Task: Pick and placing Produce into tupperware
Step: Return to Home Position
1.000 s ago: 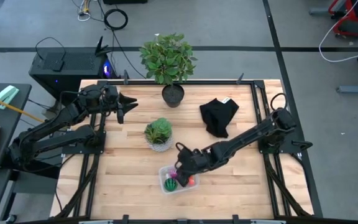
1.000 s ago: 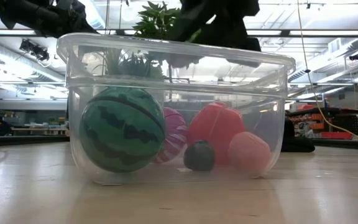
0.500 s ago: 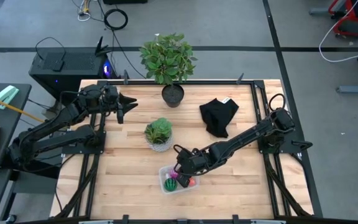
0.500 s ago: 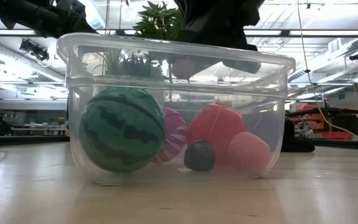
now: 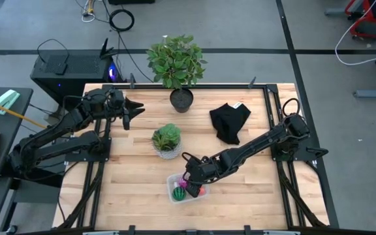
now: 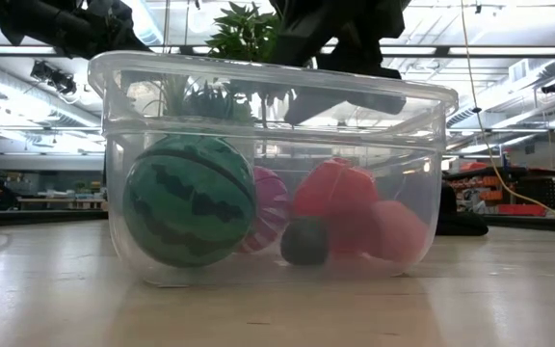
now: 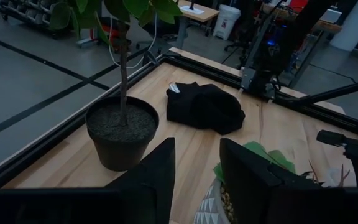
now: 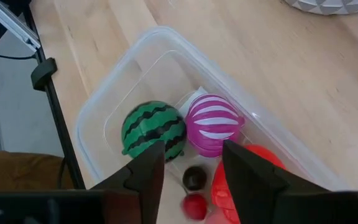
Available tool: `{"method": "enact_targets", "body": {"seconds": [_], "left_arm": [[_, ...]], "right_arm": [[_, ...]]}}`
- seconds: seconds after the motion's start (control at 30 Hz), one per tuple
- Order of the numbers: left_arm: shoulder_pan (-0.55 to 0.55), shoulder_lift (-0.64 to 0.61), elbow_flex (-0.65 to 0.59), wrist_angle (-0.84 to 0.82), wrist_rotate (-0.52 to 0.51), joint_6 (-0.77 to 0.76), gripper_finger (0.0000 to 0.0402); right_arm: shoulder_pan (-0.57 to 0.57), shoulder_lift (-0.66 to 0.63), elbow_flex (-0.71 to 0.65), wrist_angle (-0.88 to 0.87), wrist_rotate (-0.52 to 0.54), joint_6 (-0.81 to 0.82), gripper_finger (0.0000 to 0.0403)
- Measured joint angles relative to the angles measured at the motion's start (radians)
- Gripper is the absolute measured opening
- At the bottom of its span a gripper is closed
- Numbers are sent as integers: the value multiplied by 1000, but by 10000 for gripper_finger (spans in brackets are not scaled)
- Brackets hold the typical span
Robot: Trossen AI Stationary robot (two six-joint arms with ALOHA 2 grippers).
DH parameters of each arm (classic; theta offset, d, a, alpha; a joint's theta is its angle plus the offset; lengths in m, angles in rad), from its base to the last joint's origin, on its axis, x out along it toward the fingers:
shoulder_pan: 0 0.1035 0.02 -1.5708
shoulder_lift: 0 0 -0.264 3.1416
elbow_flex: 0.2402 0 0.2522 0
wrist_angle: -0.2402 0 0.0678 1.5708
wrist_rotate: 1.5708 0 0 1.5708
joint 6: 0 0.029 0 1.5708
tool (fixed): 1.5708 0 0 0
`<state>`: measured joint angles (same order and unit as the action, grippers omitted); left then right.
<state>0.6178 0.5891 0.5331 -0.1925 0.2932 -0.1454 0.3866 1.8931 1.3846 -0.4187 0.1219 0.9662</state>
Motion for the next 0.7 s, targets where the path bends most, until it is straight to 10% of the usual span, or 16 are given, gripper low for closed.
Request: {"method": "enact_targets", "body": {"seconds": [0.4, 0.7], "left_arm": [[0, 0, 0, 0, 0, 0, 134], [0, 0, 0, 1, 0, 0, 131]], "right_arm": [[0, 0, 3, 3, 8, 23, 168], [-35, -49, 42, -28, -16, -26, 13]]}}
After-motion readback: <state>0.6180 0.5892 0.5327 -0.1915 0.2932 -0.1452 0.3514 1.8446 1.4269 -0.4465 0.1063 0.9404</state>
